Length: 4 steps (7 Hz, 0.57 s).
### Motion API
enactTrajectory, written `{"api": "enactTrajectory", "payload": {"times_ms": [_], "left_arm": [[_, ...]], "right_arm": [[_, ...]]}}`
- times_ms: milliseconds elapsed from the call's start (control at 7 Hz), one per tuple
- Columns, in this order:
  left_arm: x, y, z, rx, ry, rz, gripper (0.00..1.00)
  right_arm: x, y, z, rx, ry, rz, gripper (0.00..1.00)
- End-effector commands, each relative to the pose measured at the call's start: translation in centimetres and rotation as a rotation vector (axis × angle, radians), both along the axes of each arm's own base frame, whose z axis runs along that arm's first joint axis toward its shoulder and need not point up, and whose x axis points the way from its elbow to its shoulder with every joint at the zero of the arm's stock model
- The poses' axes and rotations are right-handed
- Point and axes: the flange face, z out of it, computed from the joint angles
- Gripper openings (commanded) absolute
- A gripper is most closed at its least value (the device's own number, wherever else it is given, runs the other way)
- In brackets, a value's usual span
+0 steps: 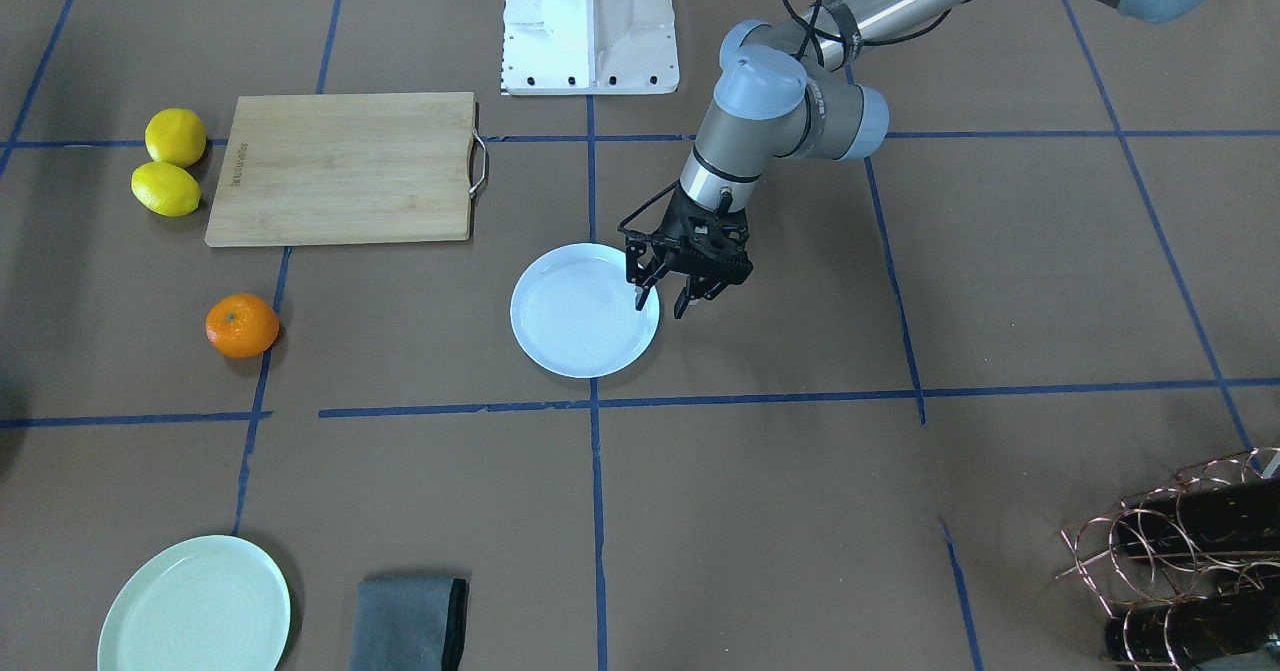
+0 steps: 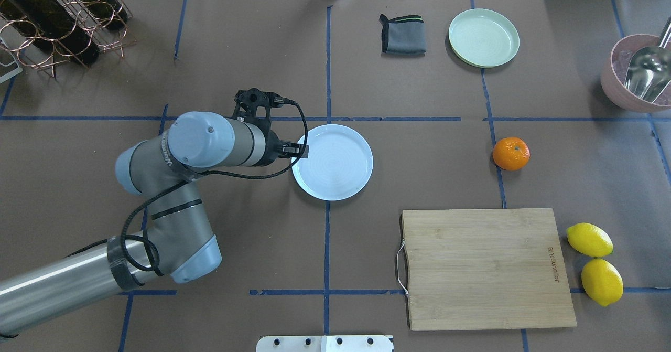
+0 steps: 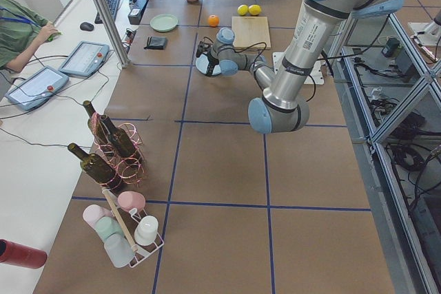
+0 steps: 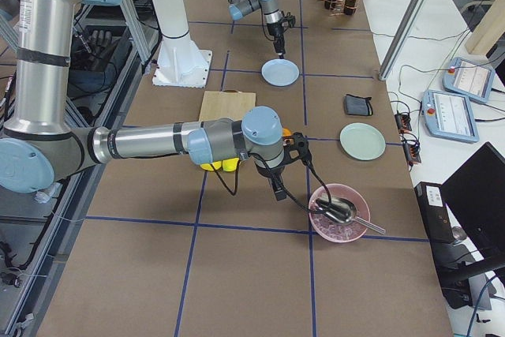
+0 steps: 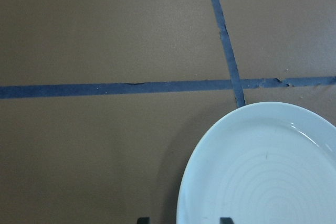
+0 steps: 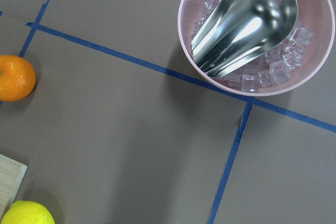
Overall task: Pick orange to plate
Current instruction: 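Release the plate and withdraw the left arm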
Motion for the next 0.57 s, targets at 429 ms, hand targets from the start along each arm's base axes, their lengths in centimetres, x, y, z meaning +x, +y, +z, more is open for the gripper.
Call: {"api": "enactTrajectory", "payload": {"times_ms": [429], "left_arm": [[-34.3,-8.3,9.9,0.168,-0.248,0.185,1.00]], "right_arm": [[-1.5,-0.4,-1.2,0.017,-0.002,0.019,1.00]]}}
